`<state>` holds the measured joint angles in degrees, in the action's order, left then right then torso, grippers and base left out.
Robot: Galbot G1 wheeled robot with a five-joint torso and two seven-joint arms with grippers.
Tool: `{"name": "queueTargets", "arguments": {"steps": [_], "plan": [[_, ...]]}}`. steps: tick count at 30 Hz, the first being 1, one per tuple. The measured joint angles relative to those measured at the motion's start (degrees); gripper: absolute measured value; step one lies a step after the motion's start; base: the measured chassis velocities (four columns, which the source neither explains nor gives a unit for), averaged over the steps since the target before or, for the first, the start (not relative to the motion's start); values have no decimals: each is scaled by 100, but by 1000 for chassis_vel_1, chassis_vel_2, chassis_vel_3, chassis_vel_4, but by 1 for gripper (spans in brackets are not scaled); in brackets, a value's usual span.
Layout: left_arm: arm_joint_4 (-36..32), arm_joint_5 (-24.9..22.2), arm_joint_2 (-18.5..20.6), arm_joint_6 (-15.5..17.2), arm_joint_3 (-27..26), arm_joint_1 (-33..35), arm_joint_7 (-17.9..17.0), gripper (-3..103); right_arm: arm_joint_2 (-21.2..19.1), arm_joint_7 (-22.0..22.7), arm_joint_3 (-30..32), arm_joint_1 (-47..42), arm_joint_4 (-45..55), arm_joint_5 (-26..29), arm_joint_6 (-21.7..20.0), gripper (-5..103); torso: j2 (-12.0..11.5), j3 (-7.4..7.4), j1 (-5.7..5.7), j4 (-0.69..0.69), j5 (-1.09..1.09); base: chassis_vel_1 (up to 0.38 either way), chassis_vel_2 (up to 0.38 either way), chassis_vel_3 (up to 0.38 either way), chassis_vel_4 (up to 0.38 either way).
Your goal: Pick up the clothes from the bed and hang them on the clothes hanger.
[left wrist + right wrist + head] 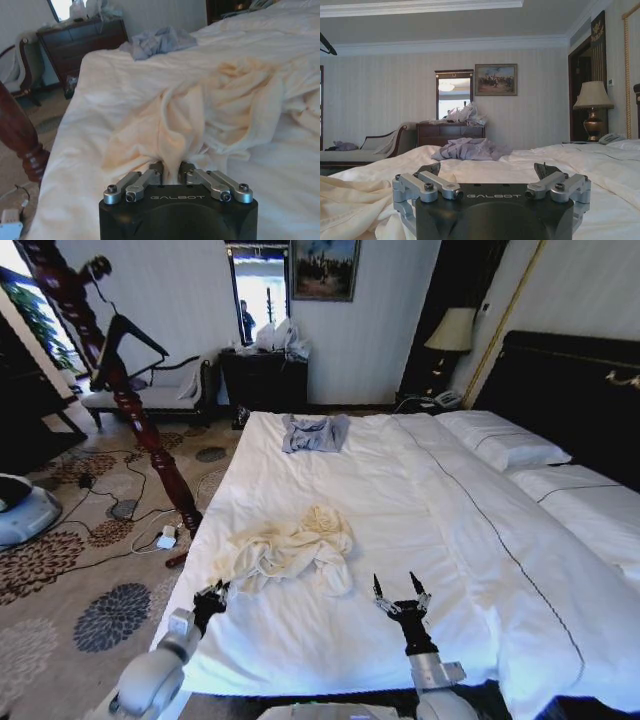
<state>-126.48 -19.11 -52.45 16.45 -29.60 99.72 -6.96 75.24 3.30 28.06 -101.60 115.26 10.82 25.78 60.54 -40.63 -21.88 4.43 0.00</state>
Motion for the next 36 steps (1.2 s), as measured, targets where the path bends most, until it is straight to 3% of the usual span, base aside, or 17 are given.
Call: {"name": "queueTargets", "arguments": {"steps": [3, 4, 6, 8, 9, 11, 12, 14, 17, 20, 26, 32, 33, 35, 36], "plan": [[-553, -12, 31, 393, -85, 31, -124, 39, -11, 1, -7, 40, -51, 31, -26, 100, 0, 0, -1, 2, 0, 0, 0, 0, 0], [-553, -12, 31, 393, -85, 31, -124, 39, -11, 1, -7, 40, -51, 31, -26, 100, 0, 0, -1, 2, 0, 0, 0, 0, 0], [-860, -72, 52, 724, -73, -28, -280, 44, -33, 8, -8, 79, -68, 78, -82, 100, 0, 0, 0, 2, 1, 0, 0, 0, 0], [-1074, -240, 40, 1024, -34, -168, -481, 56, -61, 20, -7, 140, -85, 147, -147, 100, 0, 0, 0, 2, 1, 0, 0, 0, 0], [-1074, -240, 40, 1024, -34, -168, -481, 56, -61, 20, -7, 140, -85, 147, -147, 100, 0, 0, 0, 2, 1, 0, 0, 0, 0], [-1111, -596, -68, 1355, 8, -434, -749, 67, -74, 33, 12, 199, -119, 213, -199, 100, -1, 0, 0, 2, 1, 0, 0, 0, 0], [-1036, -692, -136, 1413, 39, -551, -838, 72, -76, 38, 16, 214, -140, 232, -214, 100, -1, 0, 0, 2, 1, 0, 0, 0, 0], [-944, -728, -196, 1430, 73, -633, -883, 72, -75, 42, 17, 224, -157, 240, -222, 100, 0, 0, 0, 3, 1, 0, 0, 0, 0], [-550, -778, -509, 1378, 248, -911, -1012, 87, -61, 46, 6, 234, -195, 243, -243, 100, -1, 0, 0, 2, -1, 0, 0, 0, 0], [-334, -844, -679, 1268, 282, -1048, -1103, 97, -45, 48, 2, 232, -199, 242, -246, 100, -1, 0, 0, 2, -1, 0, 0, 0, 0], [289, -1299, -955, 909, -32, -1508, -1382, 100, -3, 48, 0, 183, -193, 203, -234, 100, -1, -1, 0, 2, -1, 0, 0, 0, 0], [-104, -1658, -946, 796, -196, -1403, -1264, 100, 21, 46, 19, 117, -170, 129, -173, 100, -1, 0, 0, 2, 0, 0, 0, 0, 0], [-348, -1597, -887, 852, -148, -1243, -1092, 100, 27, 44, 29, 101, -160, 112, -154, 100, 0, 0, 0, 3, 0, 0, 0, 0, 0], [-708, -1229, -628, 1399, -98, -839, -584, 100, 32, 42, 52, 69, -108, 101, -132, 100, -1, 0, 0, 1, 1, 0, 0, 0, 0], [-708, -1229, -628, 1399, -98, -839, -584, 100, 32, 42, 52, 69, -108, 101, -132, 100, -1, 0, 0, 1, 1, 0, 0, 0, 0]]}}
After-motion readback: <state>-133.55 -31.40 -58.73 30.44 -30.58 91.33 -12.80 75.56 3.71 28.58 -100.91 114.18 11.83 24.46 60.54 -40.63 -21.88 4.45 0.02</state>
